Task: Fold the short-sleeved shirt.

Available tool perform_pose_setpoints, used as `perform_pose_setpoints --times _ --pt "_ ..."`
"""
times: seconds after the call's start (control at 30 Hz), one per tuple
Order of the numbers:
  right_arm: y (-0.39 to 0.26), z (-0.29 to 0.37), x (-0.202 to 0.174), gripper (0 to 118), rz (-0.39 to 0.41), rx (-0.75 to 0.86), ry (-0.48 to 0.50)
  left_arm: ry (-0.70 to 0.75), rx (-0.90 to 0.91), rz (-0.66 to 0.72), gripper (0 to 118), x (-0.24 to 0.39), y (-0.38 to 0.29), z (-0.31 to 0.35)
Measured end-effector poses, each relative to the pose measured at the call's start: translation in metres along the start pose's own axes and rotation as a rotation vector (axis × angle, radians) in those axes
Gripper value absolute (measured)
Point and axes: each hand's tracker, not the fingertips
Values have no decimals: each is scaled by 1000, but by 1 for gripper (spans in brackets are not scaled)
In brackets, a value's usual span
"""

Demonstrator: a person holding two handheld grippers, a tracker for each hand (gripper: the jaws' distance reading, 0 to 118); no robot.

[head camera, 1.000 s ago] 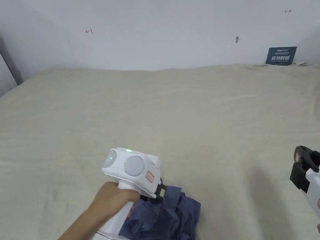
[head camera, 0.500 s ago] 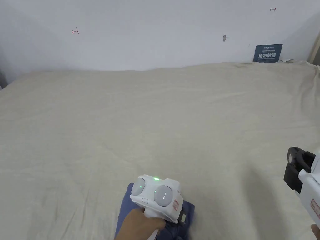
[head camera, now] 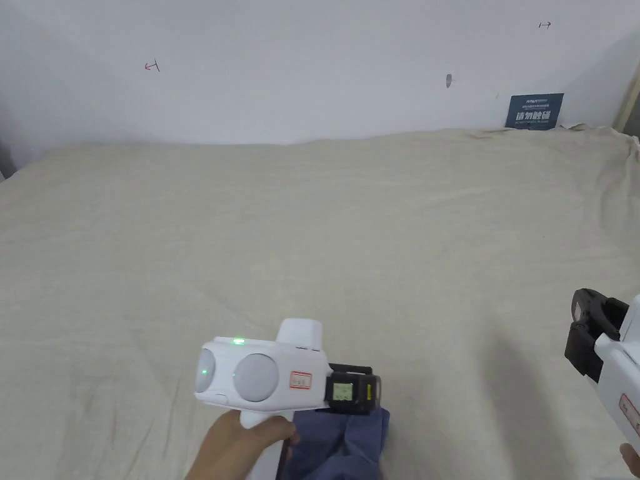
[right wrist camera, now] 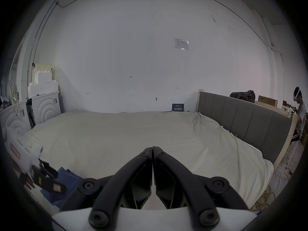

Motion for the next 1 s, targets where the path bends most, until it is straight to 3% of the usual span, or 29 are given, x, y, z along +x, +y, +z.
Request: perform_pose_setpoints --times 0.07,0.13,0.2,0.27,0.33,0.37,0.53,0.77,1.0 --pt "2 0 -1 0 1 4 2 37 101 -2 115 -10 -3 12" --pt "2 -1 -1 0 3 9 5 76 185 4 101 -20 -11 20" --pt "3 -1 -2 0 3 11 9 100 208 19 78 -30 -18 18" --pt "6 2 -7 0 2 13 10 141 256 33 39 -36 -30 14" --pt "6 3 -8 0 1 12 11 149 275 43 11 -41 -41 8" --pt "4 2 -6 0 1 11 11 149 278 49 2 -43 -46 5" --pt "1 1 -4 0 -1 4 5 161 319 30 0 -37 -75 -15" --pt "-4 1 -1 0 2 -11 -2 132 237 -25 0 -15 -99 -54" --pt "-9 0 7 0 5 -27 -17 75 185 -159 0 28 -116 -79"
